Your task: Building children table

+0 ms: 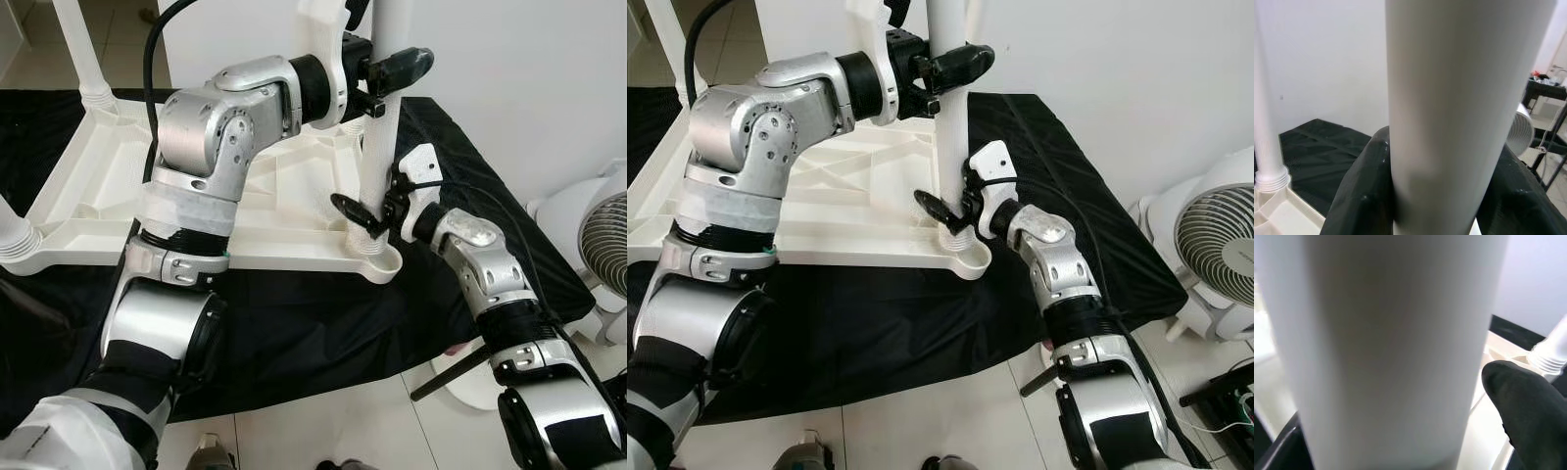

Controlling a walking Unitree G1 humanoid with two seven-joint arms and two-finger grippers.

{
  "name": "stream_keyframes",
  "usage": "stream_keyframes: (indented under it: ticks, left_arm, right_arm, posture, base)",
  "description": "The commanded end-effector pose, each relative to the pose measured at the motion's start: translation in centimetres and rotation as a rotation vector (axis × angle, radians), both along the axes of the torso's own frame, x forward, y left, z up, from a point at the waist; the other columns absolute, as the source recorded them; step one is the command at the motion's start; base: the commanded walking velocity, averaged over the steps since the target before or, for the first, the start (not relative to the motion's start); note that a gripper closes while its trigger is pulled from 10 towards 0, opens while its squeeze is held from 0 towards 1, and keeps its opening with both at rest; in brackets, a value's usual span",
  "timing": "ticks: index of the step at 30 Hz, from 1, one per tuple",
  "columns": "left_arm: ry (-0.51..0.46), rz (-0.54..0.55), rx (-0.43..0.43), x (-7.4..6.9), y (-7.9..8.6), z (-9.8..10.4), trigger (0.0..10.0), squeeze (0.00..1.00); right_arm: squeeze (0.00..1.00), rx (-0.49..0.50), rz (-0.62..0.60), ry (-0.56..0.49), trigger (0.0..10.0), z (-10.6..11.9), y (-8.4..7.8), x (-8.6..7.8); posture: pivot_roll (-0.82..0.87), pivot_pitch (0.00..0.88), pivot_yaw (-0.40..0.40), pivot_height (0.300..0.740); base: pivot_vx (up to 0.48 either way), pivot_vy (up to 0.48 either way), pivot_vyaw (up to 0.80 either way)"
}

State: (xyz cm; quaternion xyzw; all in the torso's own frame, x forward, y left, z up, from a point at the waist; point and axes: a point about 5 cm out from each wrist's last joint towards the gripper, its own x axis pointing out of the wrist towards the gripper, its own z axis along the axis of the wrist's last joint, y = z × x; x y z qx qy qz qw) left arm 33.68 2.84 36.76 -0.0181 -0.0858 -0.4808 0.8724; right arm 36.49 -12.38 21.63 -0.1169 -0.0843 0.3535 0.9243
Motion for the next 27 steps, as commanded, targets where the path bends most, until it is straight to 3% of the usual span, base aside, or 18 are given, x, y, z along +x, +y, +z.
stream_keyframes:
  ticks: [1, 4, 6, 7, 8, 9, 16, 21, 27]
  left_arm:
    - [-0.044, 0.04, -0.011, 0.0, 0.0, 1.2, 10.0, 0.0]
    - [-0.093, 0.121, -0.002, 0.4, 0.8, 1.9, 10.0, 0.0]
    - [-0.093, 0.121, -0.002, 0.4, 0.8, 1.9, 10.0, 0.0]
    - [-0.103, 0.155, -0.005, 0.5, 1.0, 2.1, 10.0, 0.0]
    - [-0.103, 0.155, -0.005, 0.5, 1.0, 2.1, 10.0, 0.0]
    - [-0.123, 0.191, 0.0, 0.5, 1.3, 2.4, 10.0, 0.0]
    - [-0.176, 0.303, -0.046, 0.2, 0.7, 4.0, 10.0, 0.0]
    - [-0.175, 0.315, -0.08, 0.0, 0.1, 4.3, 10.0, 0.0]
    - [-0.18, 0.304, -0.062, -0.2, -1.0, 4.1, 10.0, 0.0]
  right_arm:
    - [1.0, 0.008, -0.057, 0.002, 10.0, 0.0, -0.2, 0.4]
    - [1.0, 0.011, -0.137, -0.022, 10.0, 0.2, 0.4, 0.8]
    - [1.0, 0.011, -0.137, -0.022, 10.0, 0.2, 0.4, 0.8]
    - [0.69, 0.005, -0.179, -0.038, 10.0, 0.2, 0.7, 1.0]
    - [0.69, 0.005, -0.179, -0.038, 10.0, 0.2, 0.7, 1.0]
    - [0.0, 0.0, -0.214, -0.056, 10.0, 0.2, 1.1, 1.1]
    - [0.0, -0.022, -0.345, -0.141, 10.0, 0.2, 3.2, 1.4]
    - [0.0, 0.005, -0.428, -0.176, 10.0, 0.2, 3.9, 1.7]
    - [0.0, 0.031, -0.489, -0.214, 10.0, 0.0, 4.8, 1.6]
  posture:
    - [0.13, 0.044, -0.065, 0.74]
    - [0.12, 0.043, -0.061, 0.74]
    - [0.12, 0.043, -0.061, 0.74]
    - [0.12, 0.042, -0.06, 0.74]
    - [0.12, 0.042, -0.06, 0.74]
    - [0.12, 0.039, -0.062, 0.74]
    - [0.12, 0.027, -0.058, 0.74]
    - [0.13, 0.018, -0.062, 0.74]
    - [0.14, 0.019, -0.067, 0.74]
  base:
    - [0.0, 0.0, 0.0]
    - [0.0, 0.0, 0.0]
    - [0.0, 0.0, 0.0]
    - [0.0, 0.0, 0.0]
    - [0.0, 0.0, 0.0]
    - [0.0, 0.0, 0.0]
    - [0.0, 0.0, 0.0]
    - [0.0, 0.0, 0.0]
    - [0.0, 0.0, 0.0]
